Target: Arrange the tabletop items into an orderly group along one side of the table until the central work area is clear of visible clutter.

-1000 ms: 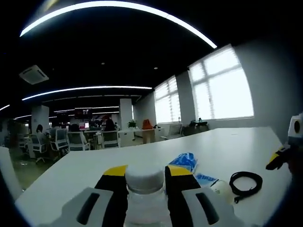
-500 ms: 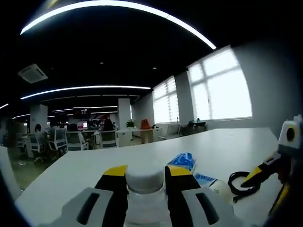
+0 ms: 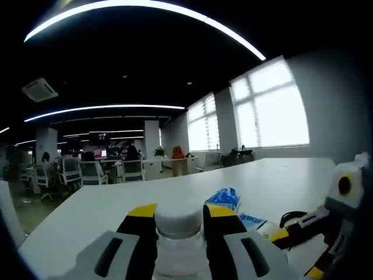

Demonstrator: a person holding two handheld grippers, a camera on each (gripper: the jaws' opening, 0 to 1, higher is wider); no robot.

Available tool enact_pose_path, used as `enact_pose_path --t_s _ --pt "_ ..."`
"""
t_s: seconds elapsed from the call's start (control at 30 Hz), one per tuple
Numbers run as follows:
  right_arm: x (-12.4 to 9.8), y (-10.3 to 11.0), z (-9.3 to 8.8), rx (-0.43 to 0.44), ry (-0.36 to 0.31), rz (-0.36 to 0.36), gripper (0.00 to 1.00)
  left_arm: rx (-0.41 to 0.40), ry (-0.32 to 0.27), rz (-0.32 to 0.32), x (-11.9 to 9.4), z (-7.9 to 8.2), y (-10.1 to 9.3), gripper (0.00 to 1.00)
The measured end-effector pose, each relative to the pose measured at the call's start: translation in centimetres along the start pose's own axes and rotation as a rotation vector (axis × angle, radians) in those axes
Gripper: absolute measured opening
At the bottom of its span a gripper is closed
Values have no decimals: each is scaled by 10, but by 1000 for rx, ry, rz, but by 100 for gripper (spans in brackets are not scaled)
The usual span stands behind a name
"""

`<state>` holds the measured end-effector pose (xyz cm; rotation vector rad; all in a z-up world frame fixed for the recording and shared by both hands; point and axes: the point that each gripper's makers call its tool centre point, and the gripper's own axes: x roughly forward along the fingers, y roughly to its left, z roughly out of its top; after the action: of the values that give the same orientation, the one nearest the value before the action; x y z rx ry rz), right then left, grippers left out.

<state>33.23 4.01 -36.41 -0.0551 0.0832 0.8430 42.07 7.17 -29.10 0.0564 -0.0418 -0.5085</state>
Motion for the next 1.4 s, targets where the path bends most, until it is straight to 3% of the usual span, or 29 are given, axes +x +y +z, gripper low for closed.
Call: enact_pose_path --t_s 0.57,0.7,1.0,1.4 --pt "32 1 -24 16 67 -27 48 -9 -7 3 -1 0 1 29" --pt "38 7 -23 68 63 2 48 -10 -7 2 0 0 1 29" --pt "53 11 -29 3 105 -7 48 -8 -14 -5 0 0 1 29" --pt "70 3 -41 -17 134 -29 45 -6 -20 -5 -1 0 0 29"
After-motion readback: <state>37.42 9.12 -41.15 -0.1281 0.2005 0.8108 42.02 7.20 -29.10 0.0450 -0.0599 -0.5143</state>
